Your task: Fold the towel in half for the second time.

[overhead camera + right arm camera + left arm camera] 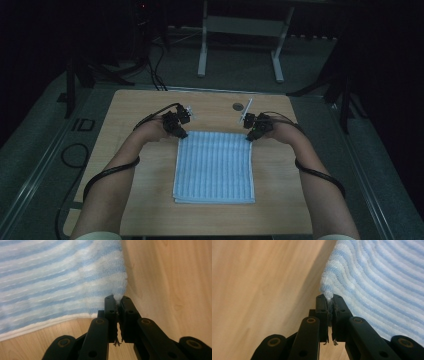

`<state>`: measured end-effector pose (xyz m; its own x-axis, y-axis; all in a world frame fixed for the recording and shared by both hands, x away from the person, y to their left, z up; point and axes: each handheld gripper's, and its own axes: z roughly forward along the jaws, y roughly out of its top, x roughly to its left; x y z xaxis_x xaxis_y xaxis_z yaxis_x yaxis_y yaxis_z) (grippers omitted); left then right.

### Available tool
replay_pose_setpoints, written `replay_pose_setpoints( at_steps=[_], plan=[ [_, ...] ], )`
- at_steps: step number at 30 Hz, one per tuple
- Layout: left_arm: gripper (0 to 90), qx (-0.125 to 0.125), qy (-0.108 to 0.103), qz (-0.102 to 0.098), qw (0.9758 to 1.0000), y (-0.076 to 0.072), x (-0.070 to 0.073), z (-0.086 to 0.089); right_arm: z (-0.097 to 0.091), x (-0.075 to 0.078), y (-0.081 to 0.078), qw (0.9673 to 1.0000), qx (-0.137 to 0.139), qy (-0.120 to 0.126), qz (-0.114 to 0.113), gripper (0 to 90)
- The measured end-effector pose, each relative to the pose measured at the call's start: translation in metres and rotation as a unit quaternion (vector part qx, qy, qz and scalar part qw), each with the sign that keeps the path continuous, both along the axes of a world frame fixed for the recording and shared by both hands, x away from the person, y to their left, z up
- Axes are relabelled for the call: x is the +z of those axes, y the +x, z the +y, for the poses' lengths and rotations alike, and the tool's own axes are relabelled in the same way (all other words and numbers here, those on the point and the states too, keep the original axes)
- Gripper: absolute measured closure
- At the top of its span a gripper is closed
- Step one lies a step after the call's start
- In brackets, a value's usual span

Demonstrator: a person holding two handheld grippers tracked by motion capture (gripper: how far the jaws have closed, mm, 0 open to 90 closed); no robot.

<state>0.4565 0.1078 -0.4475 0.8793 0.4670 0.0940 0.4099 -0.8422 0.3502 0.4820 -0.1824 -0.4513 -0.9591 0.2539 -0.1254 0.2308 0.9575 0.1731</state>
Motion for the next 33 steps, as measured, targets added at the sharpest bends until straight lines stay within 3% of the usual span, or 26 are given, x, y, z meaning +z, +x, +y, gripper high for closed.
replay_pose_setpoints(
  at_steps=[5,6,9,13,17,20,22,33],
  plan=[
    [85.0,0.006,-0.003,-0.025,0.9997,-0.01,0.015,0.004,0.0,0.015,-0.009,0.9997,0.005,0.006,-0.021,85.0],
    [85.0,0.003,-0.007,-0.022,0.9997,-0.012,0.017,0.005,0.0,0.017,-0.011,0.9996,0.009,0.008,-0.026,85.0],
    [84.9,-0.005,-0.007,-0.038,0.9992,-0.021,0.025,0.005,0.0,0.024,-0.016,0.9991,0.009,0.011,-0.041,84.9],
    [84.9,-0.004,-0.014,-0.053,0.9985,-0.03,0.031,0.007,-0.004,0.034,-0.022,0.9979,0.011,0.041,-0.05,84.9],
    [85.0,0.005,-0.027,-0.053,0.9982,-0.037,0.031,0.011,-0.006,0.037,-0.031,0.9966,0.013,0.04,-0.071,84.9],
    [84.9,0.004,-0.021,-0.061,0.9979,-0.045,0.03,0.011,-0.008,0.038,-0.038,0.9959,0.02,0.045,-0.077,84.7],
    [84.9,-0.008,-0.024,-0.064,0.9976,-0.059,0.028,0.009,-0.01,0.037,-0.048,0.9951,0.029,0.048,-0.082,84.7],
    [84.8,-0.026,-0.042,-0.077,0.9958,-0.1,0.029,0.015,-0.015,0.038,-0.094,0.9913,0.055,0.05,-0.109,84.3]
  ],
)
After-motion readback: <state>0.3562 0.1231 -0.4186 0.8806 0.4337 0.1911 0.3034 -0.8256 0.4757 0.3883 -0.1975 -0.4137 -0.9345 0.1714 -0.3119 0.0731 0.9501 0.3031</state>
